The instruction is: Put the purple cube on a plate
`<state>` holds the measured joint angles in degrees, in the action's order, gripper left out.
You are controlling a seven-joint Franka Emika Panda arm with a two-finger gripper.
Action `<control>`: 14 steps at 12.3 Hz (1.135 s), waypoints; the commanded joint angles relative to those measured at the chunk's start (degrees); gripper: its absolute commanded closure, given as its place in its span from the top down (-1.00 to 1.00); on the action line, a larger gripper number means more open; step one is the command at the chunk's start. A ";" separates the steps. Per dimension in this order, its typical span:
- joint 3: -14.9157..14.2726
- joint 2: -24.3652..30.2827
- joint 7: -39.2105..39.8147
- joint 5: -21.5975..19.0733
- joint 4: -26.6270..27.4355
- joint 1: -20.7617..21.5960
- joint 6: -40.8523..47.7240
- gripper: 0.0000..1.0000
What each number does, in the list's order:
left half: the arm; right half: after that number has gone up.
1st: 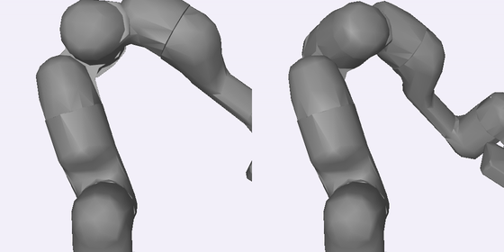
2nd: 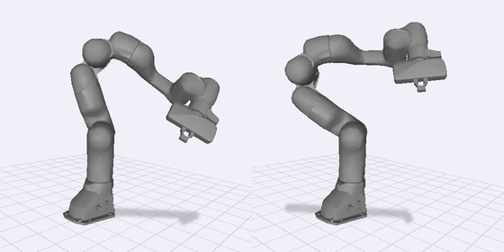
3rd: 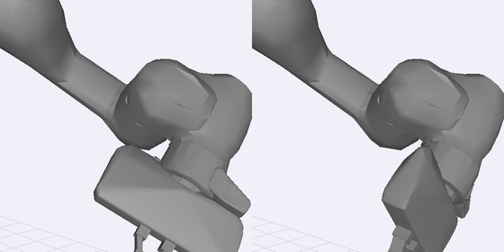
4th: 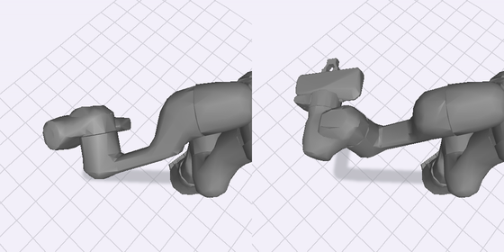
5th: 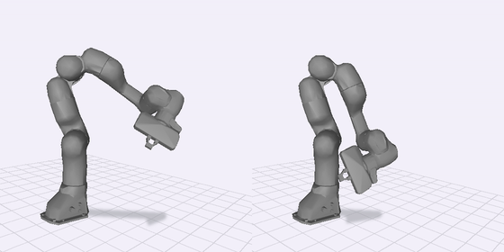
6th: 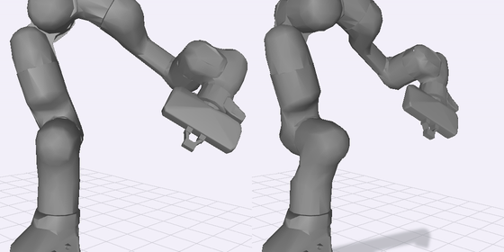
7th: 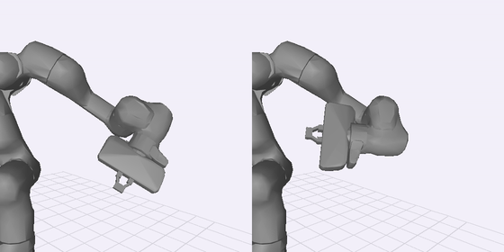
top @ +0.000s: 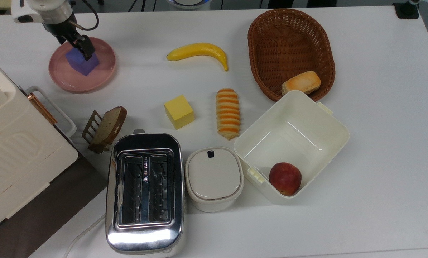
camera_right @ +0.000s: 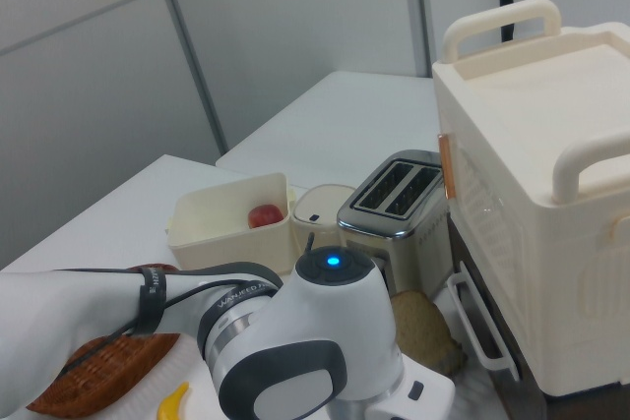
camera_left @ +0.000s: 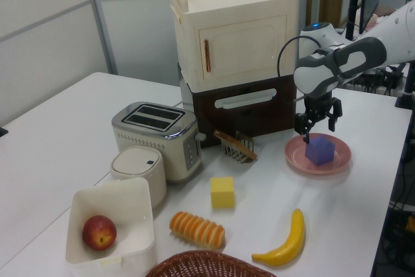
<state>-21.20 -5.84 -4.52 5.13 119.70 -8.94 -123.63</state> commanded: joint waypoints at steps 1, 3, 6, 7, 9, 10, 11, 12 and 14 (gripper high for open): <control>-0.24 0.65 1.00 0.14 0.19 0.41 -0.30 1.00; 0.63 2.92 1.18 0.14 -1.04 0.59 1.62 1.00; 8.96 4.52 0.39 -0.03 -12.51 0.15 16.43 1.00; 11.25 4.52 0.30 -0.38 -15.43 0.06 20.06 1.00; 16.43 4.61 -1.44 -0.74 -19.39 0.06 23.86 1.00; 18.55 4.61 -1.81 -0.65 -20.37 0.06 24.05 1.00; 20.74 4.61 -2.07 -0.74 -20.82 0.06 24.13 1.00; 21.98 4.78 -1.99 -0.74 -21.34 0.23 25.09 1.00; 22.70 4.43 -1.37 -1.00 -25.64 0.67 30.18 1.00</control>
<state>0.91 -0.98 -6.08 5.10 98.77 -8.53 -99.33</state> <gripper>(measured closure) 0.000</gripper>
